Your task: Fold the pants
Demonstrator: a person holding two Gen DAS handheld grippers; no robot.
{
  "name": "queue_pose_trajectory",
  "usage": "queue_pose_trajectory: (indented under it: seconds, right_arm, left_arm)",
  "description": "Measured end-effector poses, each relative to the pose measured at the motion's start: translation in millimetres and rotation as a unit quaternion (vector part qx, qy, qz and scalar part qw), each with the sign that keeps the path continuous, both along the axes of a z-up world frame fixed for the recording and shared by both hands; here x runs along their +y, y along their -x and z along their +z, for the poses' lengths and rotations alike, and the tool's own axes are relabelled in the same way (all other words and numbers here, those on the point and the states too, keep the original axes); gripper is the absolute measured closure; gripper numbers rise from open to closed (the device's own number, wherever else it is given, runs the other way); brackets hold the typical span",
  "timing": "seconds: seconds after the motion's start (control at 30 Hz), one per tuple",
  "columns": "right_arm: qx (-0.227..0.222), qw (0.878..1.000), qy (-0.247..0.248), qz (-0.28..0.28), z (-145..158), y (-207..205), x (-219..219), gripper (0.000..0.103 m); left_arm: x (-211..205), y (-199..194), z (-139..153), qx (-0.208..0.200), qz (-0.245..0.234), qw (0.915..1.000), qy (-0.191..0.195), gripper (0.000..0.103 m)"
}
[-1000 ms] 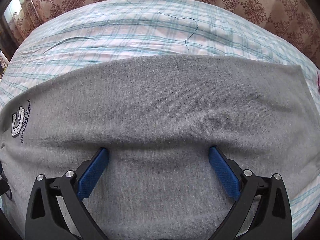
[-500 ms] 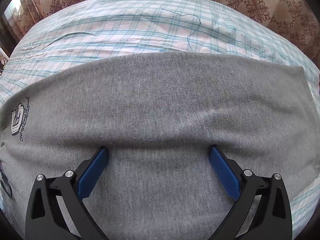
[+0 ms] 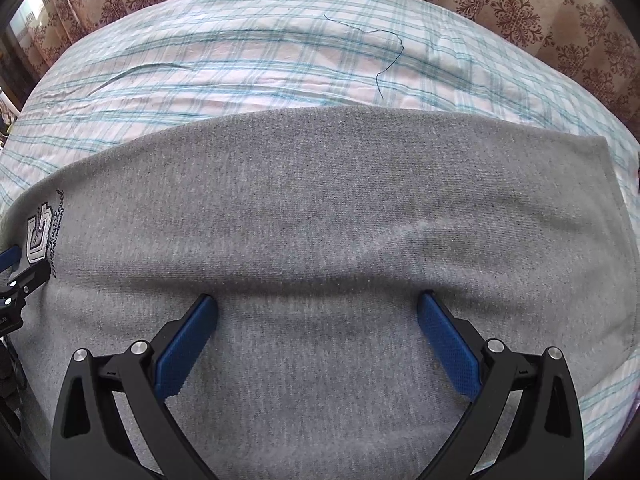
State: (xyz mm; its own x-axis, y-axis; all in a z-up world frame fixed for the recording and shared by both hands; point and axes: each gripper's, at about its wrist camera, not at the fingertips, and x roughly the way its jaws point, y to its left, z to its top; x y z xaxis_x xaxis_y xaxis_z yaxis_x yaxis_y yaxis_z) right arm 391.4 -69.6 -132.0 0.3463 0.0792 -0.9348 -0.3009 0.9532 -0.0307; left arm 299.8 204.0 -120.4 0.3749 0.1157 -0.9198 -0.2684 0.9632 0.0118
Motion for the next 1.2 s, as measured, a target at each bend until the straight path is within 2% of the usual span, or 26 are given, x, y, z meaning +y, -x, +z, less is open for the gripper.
queue_pose_trajectory:
  seconds: [0.23,0.33,0.47,0.57,0.77,0.93,1.2]
  right_arm:
    - [-0.034,0.999,0.006,-0.015,19,-12,-19,0.005]
    - [-0.034,0.999,0.009,-0.034,19,-25,-40,0.005]
    - [-0.018,0.998,-0.018,-0.063,12,-44,-72,0.005]
    - [-0.023,0.996,-0.021,-0.078,19,-55,-93,0.005]
    - [-0.037,0.991,-0.020,-0.130,41,-90,-139,0.005]
    - [-0.033,0.980,-0.028,-0.196,48,-128,-187,0.005]
    - [-0.009,0.953,-0.092,-0.289,39,-179,-236,0.006]
  left_arm:
    - [6,-20,2,-0.002,0.003,1.0000,-0.003,0.002]
    - [17,-31,5,-0.007,0.011,0.9999,0.005,0.002]
    - [27,-48,8,-0.005,0.015,0.9999,0.005,0.002]
    - [24,-52,19,-0.012,-0.002,0.9999,-0.009,0.002]
    - [25,-60,35,-0.024,-0.009,0.9997,-0.005,0.002]
    - [23,-60,37,-0.023,-0.008,0.9997,0.005,0.002]
    - [14,-42,42,-0.028,-0.016,0.9993,0.021,0.002]
